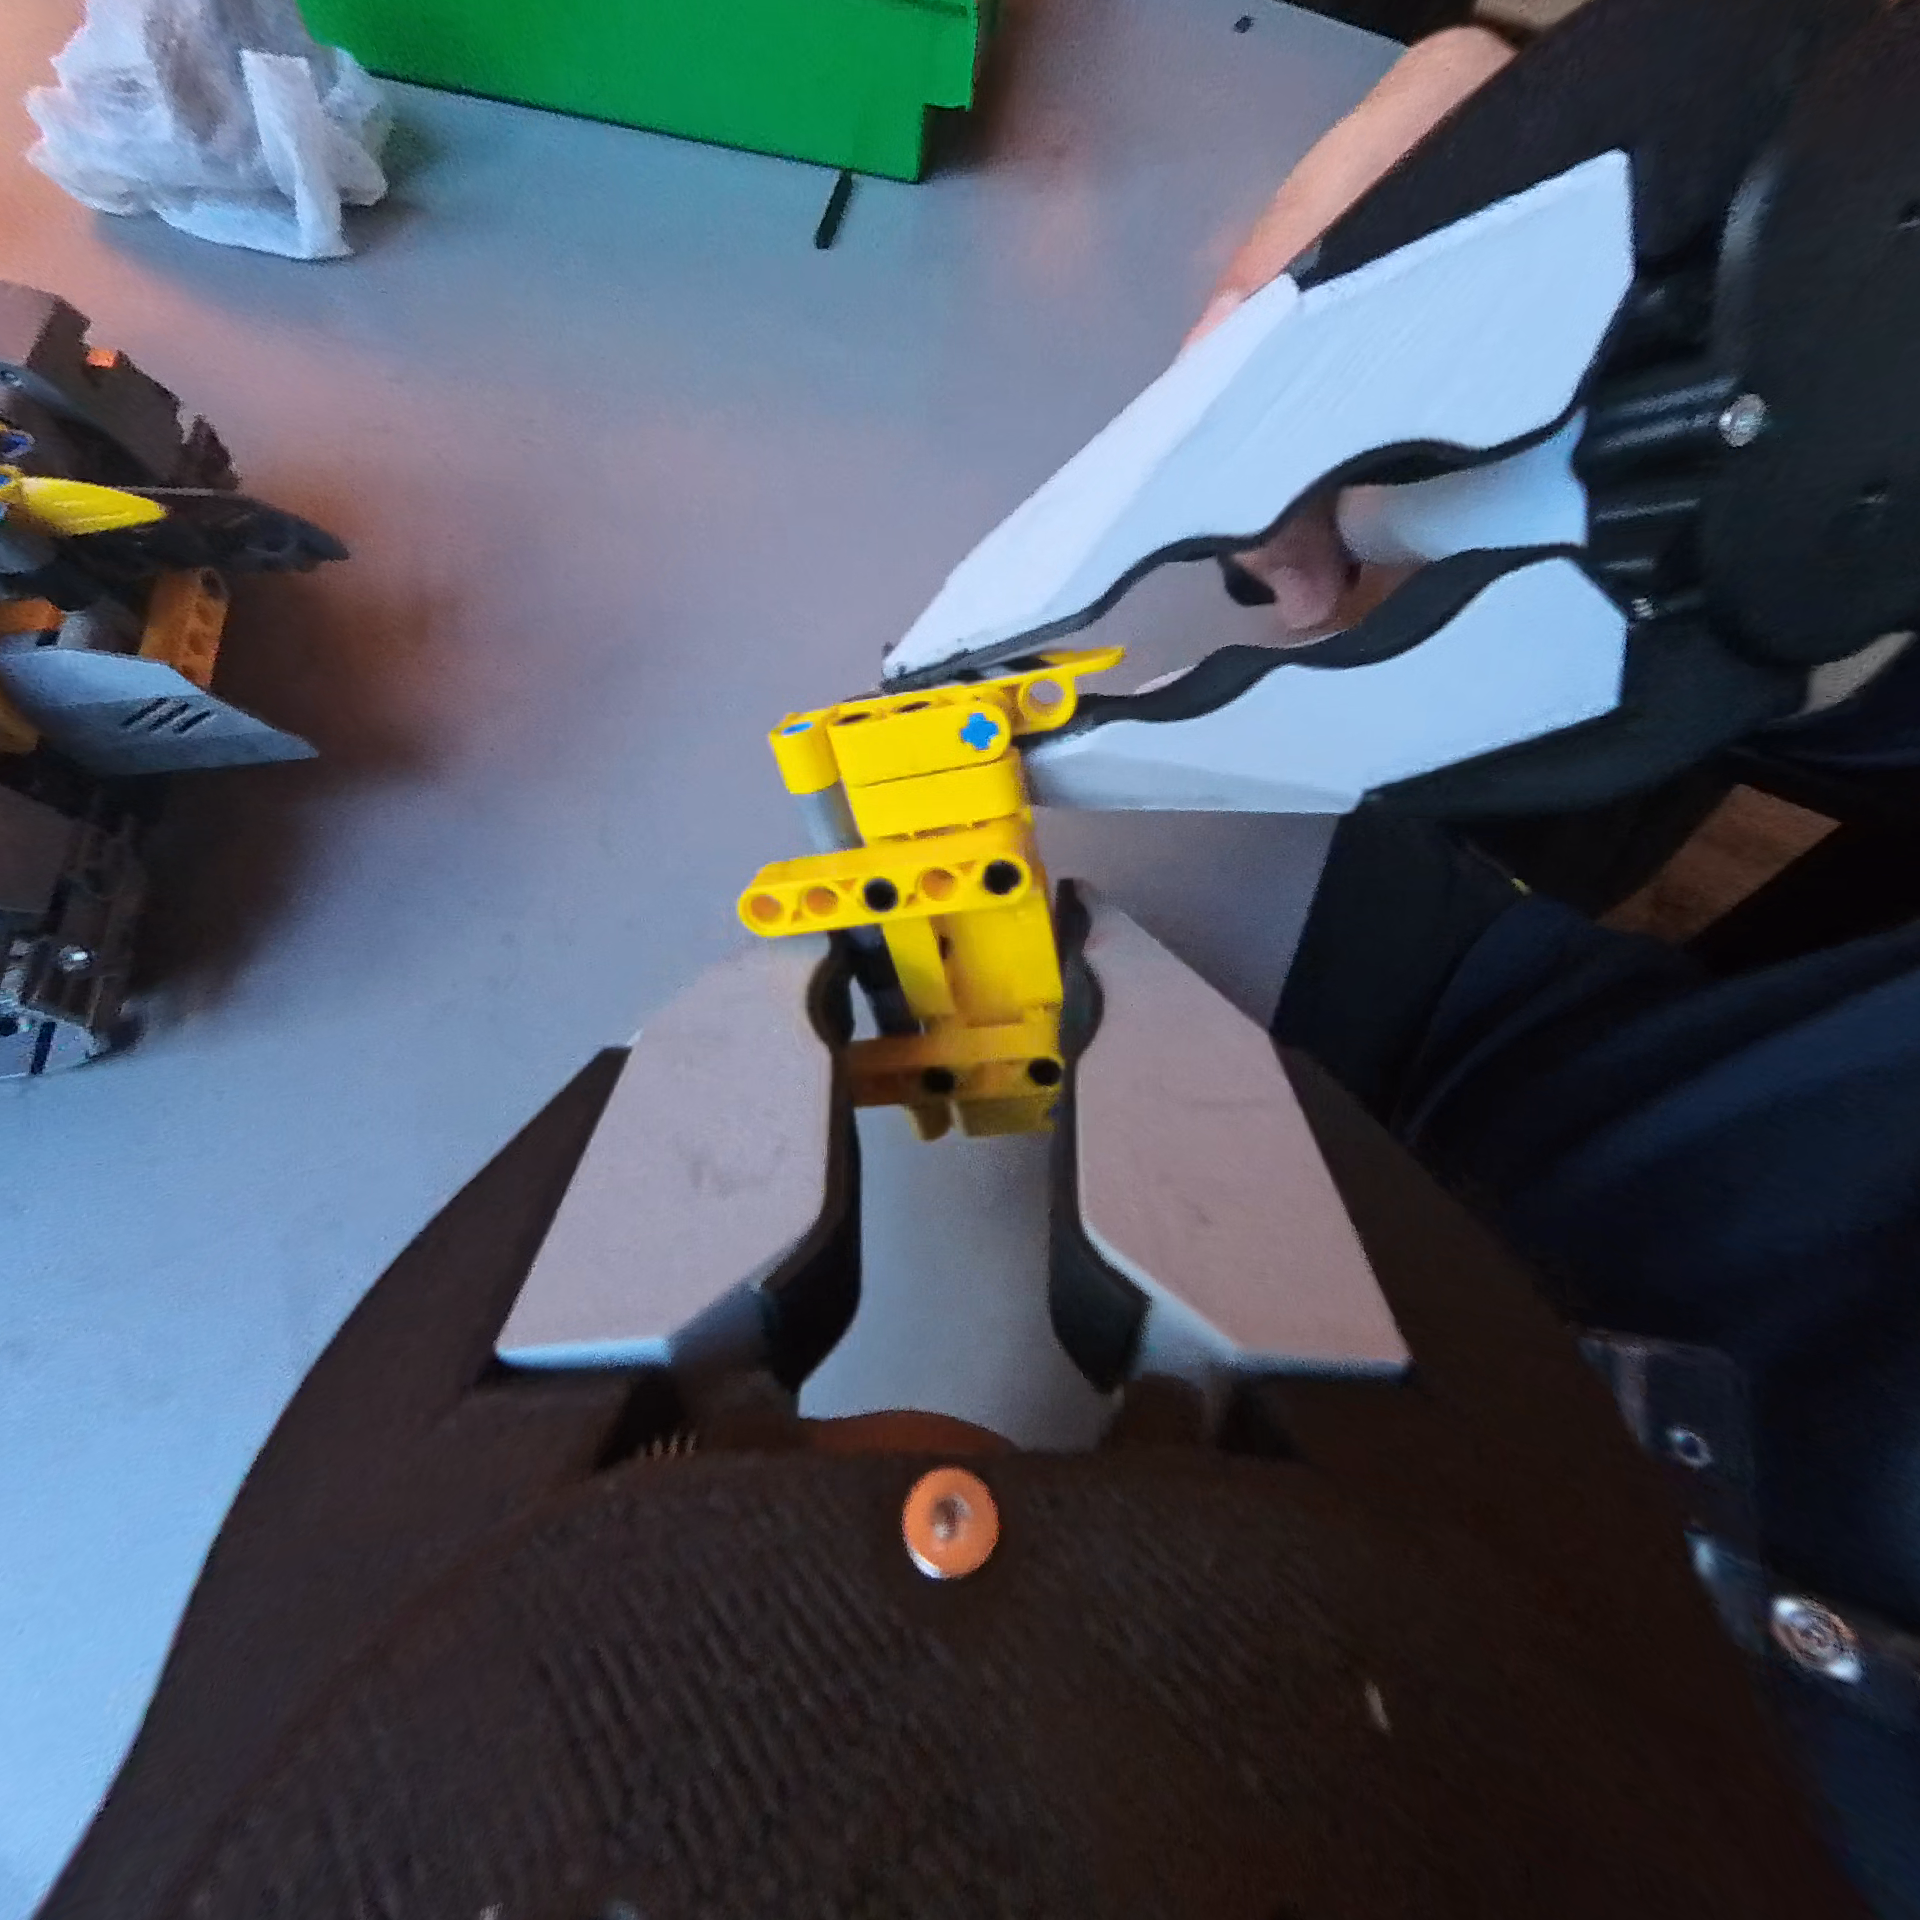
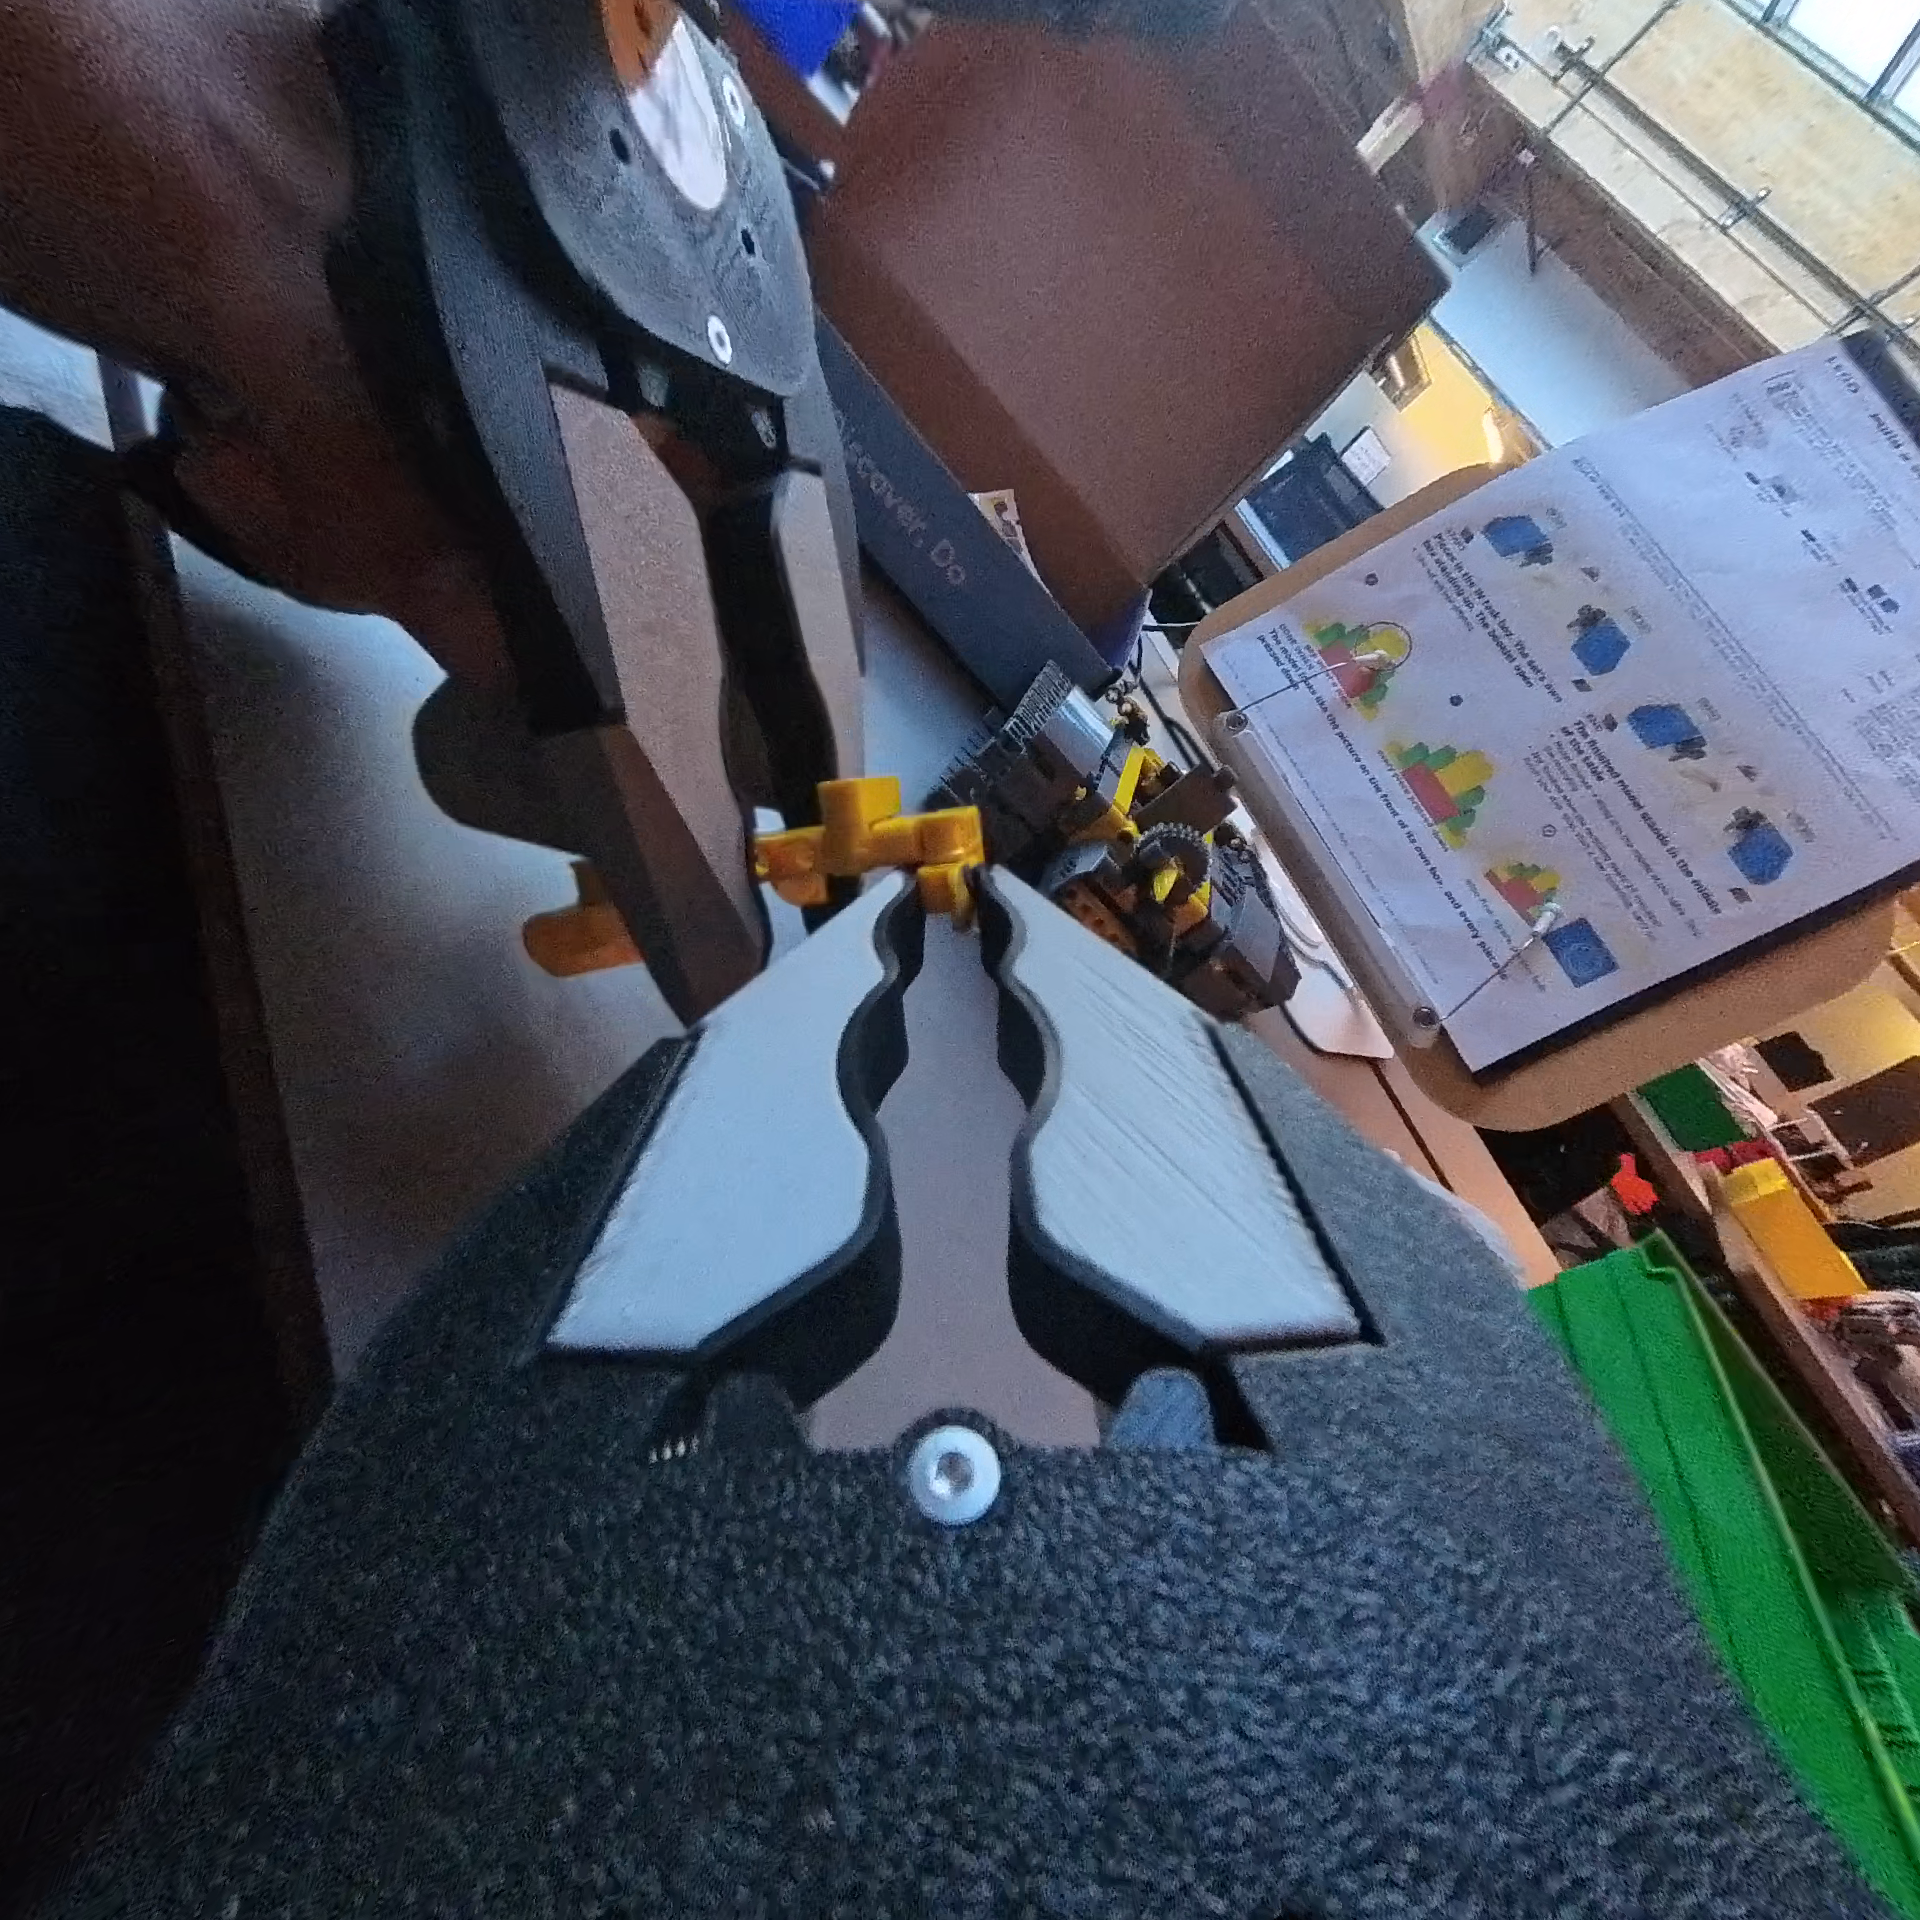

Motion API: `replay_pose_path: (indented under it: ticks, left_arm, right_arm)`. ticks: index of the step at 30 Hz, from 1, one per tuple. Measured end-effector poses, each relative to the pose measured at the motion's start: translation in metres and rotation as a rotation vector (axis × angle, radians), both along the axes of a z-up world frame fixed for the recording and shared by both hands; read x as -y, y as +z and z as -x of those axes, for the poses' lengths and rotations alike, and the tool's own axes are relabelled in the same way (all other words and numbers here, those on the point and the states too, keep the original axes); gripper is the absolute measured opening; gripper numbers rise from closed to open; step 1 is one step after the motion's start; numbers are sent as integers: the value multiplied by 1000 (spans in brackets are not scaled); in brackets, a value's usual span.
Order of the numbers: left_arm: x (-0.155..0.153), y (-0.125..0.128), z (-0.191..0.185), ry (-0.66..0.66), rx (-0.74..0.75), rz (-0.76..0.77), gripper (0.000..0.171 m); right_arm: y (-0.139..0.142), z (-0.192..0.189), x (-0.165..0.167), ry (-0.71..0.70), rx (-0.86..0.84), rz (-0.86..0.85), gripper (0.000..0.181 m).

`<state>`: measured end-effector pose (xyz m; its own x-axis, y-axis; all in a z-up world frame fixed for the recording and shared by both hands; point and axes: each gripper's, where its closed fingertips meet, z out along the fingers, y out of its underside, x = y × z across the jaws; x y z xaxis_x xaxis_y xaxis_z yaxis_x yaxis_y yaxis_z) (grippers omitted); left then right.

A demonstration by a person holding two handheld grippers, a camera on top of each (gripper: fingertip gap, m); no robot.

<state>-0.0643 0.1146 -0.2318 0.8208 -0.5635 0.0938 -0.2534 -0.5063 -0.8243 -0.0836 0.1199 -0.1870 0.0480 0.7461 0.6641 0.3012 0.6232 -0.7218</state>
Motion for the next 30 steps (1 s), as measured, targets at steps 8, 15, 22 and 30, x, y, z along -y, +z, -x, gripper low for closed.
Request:
replay_pose_path:
  ticks: [8, 15, 22, 30]
  left_arm:
    - [8, -16, -7, -34, -15, 107, 32]
    - [0, 1, -7, -3, 55, 15, 32]
    - [-6, 5, 8, 60, -151, -99, 32]
    - [-15, 17, 39, 114, -506, -297, 32]
  right_arm:
    - [-11, -3, 9, 63, 68, -19, 11]
    - [3, -4, -2, -30, -14, -34, 6]
    - [2, -2, -3, 43, 8, 153, 11]
    - [10, -11, 8, 198, 12, 588, 40]
